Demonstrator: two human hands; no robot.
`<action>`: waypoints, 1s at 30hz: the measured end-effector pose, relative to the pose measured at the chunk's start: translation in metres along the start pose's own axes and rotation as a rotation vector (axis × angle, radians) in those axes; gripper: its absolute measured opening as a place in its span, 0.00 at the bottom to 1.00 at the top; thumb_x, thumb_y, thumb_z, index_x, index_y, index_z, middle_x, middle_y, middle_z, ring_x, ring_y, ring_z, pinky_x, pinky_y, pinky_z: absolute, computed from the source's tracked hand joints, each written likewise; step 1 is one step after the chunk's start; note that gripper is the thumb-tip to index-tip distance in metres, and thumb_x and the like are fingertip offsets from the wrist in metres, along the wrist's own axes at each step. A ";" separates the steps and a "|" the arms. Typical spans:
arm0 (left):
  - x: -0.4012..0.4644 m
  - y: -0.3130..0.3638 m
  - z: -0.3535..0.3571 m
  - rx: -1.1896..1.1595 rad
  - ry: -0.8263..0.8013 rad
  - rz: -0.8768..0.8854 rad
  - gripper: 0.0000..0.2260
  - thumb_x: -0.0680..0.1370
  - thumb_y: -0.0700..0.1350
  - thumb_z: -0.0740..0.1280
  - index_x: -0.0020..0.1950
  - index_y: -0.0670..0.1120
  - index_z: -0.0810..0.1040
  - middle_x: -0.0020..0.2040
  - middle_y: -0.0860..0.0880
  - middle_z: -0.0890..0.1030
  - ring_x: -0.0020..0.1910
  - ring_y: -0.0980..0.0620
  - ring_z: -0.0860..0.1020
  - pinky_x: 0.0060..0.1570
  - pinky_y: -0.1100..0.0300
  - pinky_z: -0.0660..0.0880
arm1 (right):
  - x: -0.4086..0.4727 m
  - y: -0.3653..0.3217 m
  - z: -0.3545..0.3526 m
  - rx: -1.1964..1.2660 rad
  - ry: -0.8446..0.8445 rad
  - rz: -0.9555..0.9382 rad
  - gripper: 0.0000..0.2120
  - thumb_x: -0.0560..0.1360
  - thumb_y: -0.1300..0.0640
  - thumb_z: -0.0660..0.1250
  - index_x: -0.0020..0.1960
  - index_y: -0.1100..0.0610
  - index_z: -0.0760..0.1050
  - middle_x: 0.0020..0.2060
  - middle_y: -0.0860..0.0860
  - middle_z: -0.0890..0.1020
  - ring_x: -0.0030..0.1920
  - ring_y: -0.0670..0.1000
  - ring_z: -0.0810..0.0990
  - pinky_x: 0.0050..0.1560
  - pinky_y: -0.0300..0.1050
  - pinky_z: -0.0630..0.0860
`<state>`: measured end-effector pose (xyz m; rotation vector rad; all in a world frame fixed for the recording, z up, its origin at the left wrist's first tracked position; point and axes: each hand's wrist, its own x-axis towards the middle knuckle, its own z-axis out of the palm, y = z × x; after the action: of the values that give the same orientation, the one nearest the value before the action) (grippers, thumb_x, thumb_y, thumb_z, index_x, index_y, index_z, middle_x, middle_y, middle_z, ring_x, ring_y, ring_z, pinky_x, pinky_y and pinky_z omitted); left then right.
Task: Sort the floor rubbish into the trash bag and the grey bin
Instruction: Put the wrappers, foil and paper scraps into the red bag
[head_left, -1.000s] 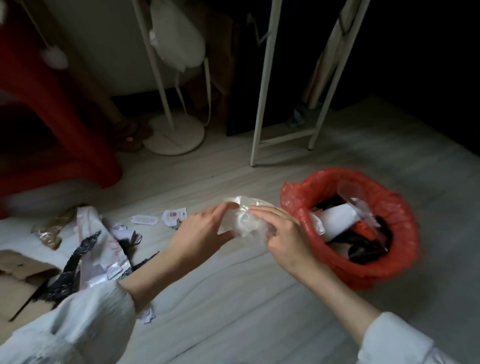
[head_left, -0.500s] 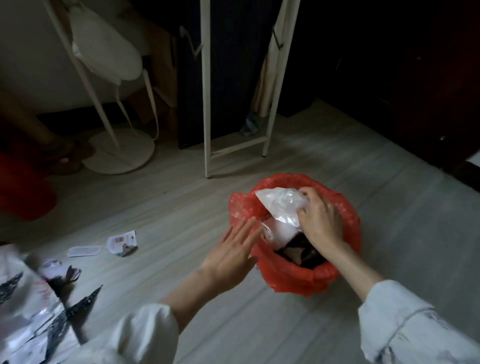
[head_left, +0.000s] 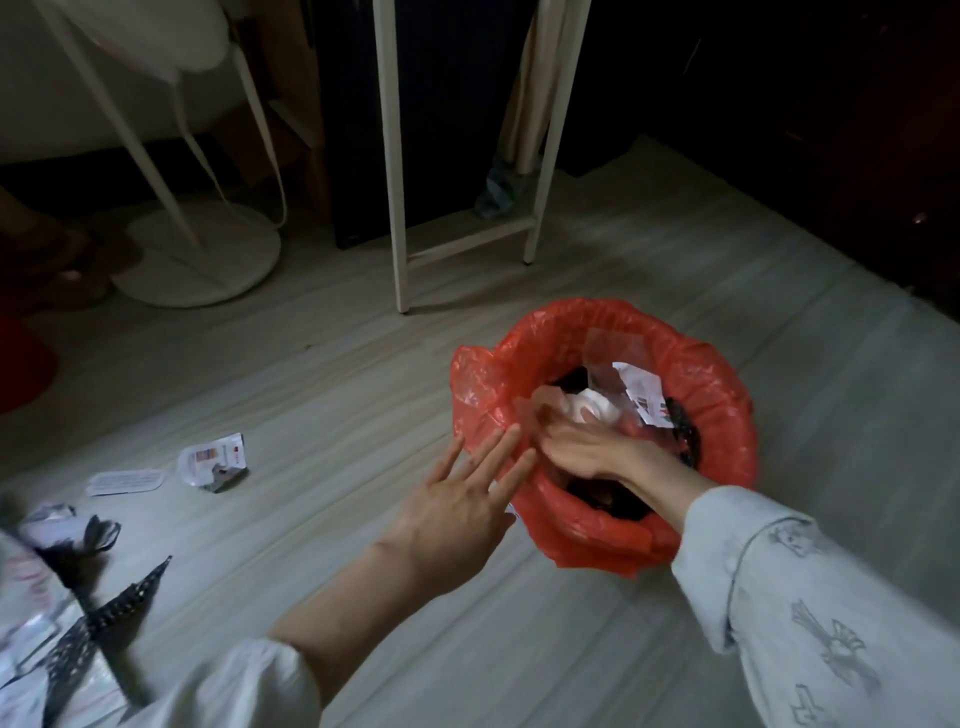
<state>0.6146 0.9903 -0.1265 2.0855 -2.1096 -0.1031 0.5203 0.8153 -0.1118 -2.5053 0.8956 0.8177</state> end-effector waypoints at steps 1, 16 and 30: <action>0.001 0.000 0.000 0.008 0.010 0.001 0.27 0.74 0.53 0.53 0.71 0.45 0.64 0.71 0.43 0.67 0.70 0.49 0.64 0.66 0.47 0.63 | 0.000 0.001 0.004 -0.056 -0.028 -0.024 0.25 0.81 0.50 0.43 0.76 0.54 0.48 0.76 0.54 0.52 0.76 0.54 0.48 0.73 0.61 0.45; 0.003 -0.002 -0.011 0.017 -0.062 0.025 0.25 0.81 0.47 0.50 0.76 0.48 0.49 0.76 0.45 0.43 0.72 0.52 0.42 0.71 0.50 0.46 | 0.017 -0.003 0.020 0.598 -0.054 0.212 0.33 0.74 0.30 0.47 0.71 0.48 0.63 0.68 0.52 0.68 0.70 0.53 0.65 0.70 0.54 0.61; -0.014 -0.016 -0.105 -0.389 -0.234 -0.191 0.17 0.81 0.45 0.56 0.71 0.47 0.66 0.75 0.47 0.59 0.75 0.50 0.56 0.69 0.63 0.52 | -0.063 -0.038 -0.034 0.754 0.474 0.131 0.15 0.79 0.56 0.57 0.58 0.61 0.78 0.54 0.56 0.81 0.58 0.54 0.76 0.62 0.47 0.70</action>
<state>0.6485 1.0115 -0.0266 2.1031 -1.8090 -0.7511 0.5191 0.8549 -0.0415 -1.9777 1.2369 -0.1187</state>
